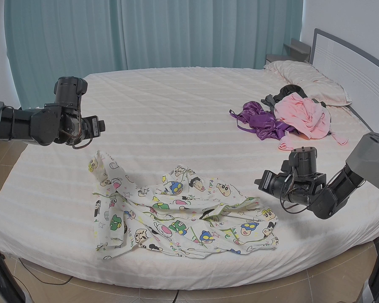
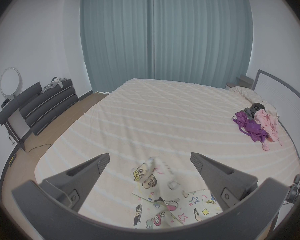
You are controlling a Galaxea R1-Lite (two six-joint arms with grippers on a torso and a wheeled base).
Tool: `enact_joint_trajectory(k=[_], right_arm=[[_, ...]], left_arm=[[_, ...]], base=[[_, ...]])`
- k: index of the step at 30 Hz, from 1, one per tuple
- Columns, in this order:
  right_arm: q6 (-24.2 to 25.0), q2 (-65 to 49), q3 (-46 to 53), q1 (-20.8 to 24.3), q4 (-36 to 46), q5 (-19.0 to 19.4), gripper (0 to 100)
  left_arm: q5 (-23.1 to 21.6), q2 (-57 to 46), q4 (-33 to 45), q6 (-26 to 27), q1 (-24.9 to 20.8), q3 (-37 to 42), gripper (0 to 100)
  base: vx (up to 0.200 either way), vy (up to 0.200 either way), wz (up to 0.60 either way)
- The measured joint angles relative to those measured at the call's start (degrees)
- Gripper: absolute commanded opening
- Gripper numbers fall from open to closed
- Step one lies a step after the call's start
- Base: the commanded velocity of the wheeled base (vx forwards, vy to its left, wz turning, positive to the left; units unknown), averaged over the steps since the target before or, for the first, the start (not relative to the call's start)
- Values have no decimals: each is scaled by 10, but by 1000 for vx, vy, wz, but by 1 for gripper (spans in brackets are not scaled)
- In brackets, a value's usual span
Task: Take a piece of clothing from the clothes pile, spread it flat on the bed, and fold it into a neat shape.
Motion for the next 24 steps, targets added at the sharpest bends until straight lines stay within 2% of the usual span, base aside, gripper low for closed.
enact_joint_trajectory(k=[8, 11, 18, 24], right_arm=[[0, 2, 0, 0, 0, -1, 0], [0, 2, -2, 0, 1, -1, 0], [-3, 3, -23, -1, 27, 1, 0], [-5, 15, -94, -4, 96, 16, 0]], left_arm=[[0, 17, 7, -7, 3, -17, 100], [1, 16, 4, -26, 3, -4, 100], [6, -25, -19, -104, 0, 104, 100], [19, -81, -78, -147, -6, 235, 100]], base=[[0, 0, 0], [0, 0, 0], [0, 0, 0], [0, 0, 0]])
